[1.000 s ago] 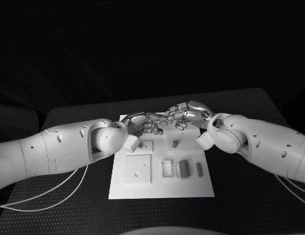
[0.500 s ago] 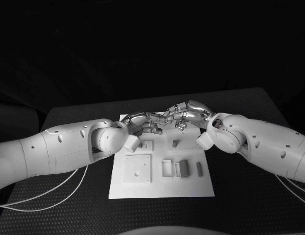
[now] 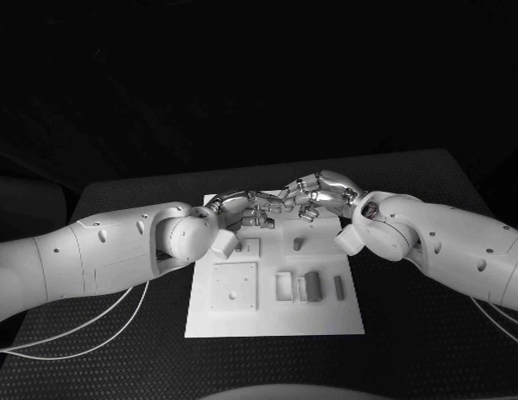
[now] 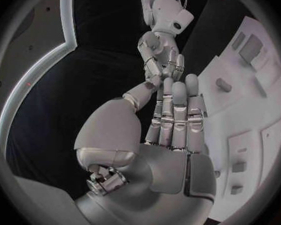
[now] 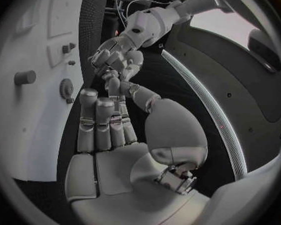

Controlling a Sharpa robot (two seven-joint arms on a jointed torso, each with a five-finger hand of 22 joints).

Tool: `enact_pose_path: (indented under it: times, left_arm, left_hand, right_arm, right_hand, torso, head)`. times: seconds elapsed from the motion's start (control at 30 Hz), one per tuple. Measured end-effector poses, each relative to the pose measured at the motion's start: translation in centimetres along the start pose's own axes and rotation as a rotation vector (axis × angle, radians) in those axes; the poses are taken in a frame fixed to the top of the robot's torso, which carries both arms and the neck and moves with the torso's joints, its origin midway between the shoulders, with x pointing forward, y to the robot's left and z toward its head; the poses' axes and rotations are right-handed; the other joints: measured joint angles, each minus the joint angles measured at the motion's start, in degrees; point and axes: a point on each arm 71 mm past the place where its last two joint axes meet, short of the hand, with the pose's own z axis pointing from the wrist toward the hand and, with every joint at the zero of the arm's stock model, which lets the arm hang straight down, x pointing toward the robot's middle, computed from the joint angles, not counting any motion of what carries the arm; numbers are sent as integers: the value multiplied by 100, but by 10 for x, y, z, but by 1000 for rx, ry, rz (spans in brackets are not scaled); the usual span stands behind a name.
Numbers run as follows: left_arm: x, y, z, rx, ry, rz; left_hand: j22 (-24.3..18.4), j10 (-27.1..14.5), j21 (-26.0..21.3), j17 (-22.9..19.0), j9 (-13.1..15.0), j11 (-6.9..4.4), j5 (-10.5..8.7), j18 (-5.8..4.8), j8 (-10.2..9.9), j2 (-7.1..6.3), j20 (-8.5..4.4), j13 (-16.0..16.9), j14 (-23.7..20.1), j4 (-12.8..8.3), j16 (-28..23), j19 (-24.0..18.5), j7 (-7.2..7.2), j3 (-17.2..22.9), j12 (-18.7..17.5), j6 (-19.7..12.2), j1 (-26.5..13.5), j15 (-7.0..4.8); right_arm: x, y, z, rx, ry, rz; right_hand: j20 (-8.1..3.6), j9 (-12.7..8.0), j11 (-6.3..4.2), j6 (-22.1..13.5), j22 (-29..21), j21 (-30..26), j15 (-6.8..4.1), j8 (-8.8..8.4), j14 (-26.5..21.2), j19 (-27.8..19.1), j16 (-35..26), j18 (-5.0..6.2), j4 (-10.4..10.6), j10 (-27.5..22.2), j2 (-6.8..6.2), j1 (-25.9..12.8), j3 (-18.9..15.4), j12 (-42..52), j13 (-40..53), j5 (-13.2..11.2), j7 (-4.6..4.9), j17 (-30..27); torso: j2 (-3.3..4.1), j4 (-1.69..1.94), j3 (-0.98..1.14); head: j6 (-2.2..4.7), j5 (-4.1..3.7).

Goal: Assemble the parts on the task board

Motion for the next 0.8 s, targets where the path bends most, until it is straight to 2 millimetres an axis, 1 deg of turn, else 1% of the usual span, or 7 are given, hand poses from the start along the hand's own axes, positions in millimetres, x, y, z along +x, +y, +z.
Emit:
enact_pose_path:
  times: [0.1, 0.2, 0.23, 0.27, 0.37, 0.8]
  left_arm:
    - [-1, 0, 0, 0, -4, 1]
    - [-4, -1, -1, 1, -13, 2]
    - [-5, -1, -1, 4, -16, 2]
    - [-7, -4, -2, 13, -23, 2]
    - [-10, -8, -3, 29, -34, 2]
    - [-10, -8, -2, 42, -43, 2]
  left_hand:
    - [0, 0, 0, 4, 0, 0, -8, -3, 0, 0, 0, 12, 11, 1, 0, 0, -10, 1, 0, 9, -1, -10]
    - [6, 6, 0, 4, 0, -6, 17, -3, 9, 0, 0, 34, 22, -12, 0, 0, -12, 14, 1, 9, -1, -20]
    - [6, 43, 1, 4, 140, -31, 44, 12, 182, 10, -1, 41, 28, 3, -1, 1, -43, 33, 13, 50, -6, -26]
    - [6, 59, 1, 7, 268, -47, 68, 14, 212, 74, -10, 39, 41, 21, 0, 10, -49, 51, 12, 70, -42, -40]
    - [6, 44, 1, 9, 311, -32, 68, 13, 187, 82, -10, 39, 41, 22, 0, 10, -30, 52, 11, 51, -49, -40]
    - [5, 36, 1, 8, 359, -24, 68, 5, 175, 62, -30, 96, 41, -8, -1, 31, -30, 120, 11, 50, -31, -39]
  right_arm:
    - [-1, 0, 0, -2, 0, -14]
    - [-2, -1, -1, 0, -2, -26]
    - [-2, -2, -2, 3, -3, -31]
    - [-3, -5, -3, 12, -4, -37]
    - [-4, -10, -6, 28, -6, -51]
    - [-3, -9, -5, 35, -3, -80]
  right_hand:
    - [8, -3, 22, -51, 0, 0, 13, -42, -26, -9, 0, 8, -15, -63, 0, 0, 15, -44, 12, -1, 49, 8]
    - [8, -5, 28, -74, 0, -1, 12, -59, -28, -10, 0, 11, -15, -75, 0, 0, 15, -44, 14, -1, 71, 8]
    - [9, -1, 46, -82, 0, -1, 12, -49, -28, -10, 0, 11, -15, -93, 0, 0, 15, -44, 16, -1, 79, 8]
    - [10, 11, 46, -82, 0, -1, 13, -44, -28, -11, 0, 10, -15, -93, 0, 0, 15, -44, 16, -1, 79, 8]
    - [18, -13, 46, -82, 0, -1, 31, -66, -46, -19, 0, 10, -15, -93, 0, 0, 15, -45, 14, -1, 79, 13]
    - [21, -16, 40, -82, 0, -1, 33, -67, -45, -21, 0, 10, -31, -99, 0, -1, 30, -45, 20, -1, 77, 13]
  torso:
    - [0, -1, 0]
    - [0, -1, 0]
    - [0, -1, 0]
    - [0, -1, 0]
    - [1, -2, -1]
    - [1, -2, 2]
  head:
    - [0, 1]
    - [-1, 1]
    - [-1, 1]
    - [-1, 1]
    - [1, -3]
    - [6, -9]
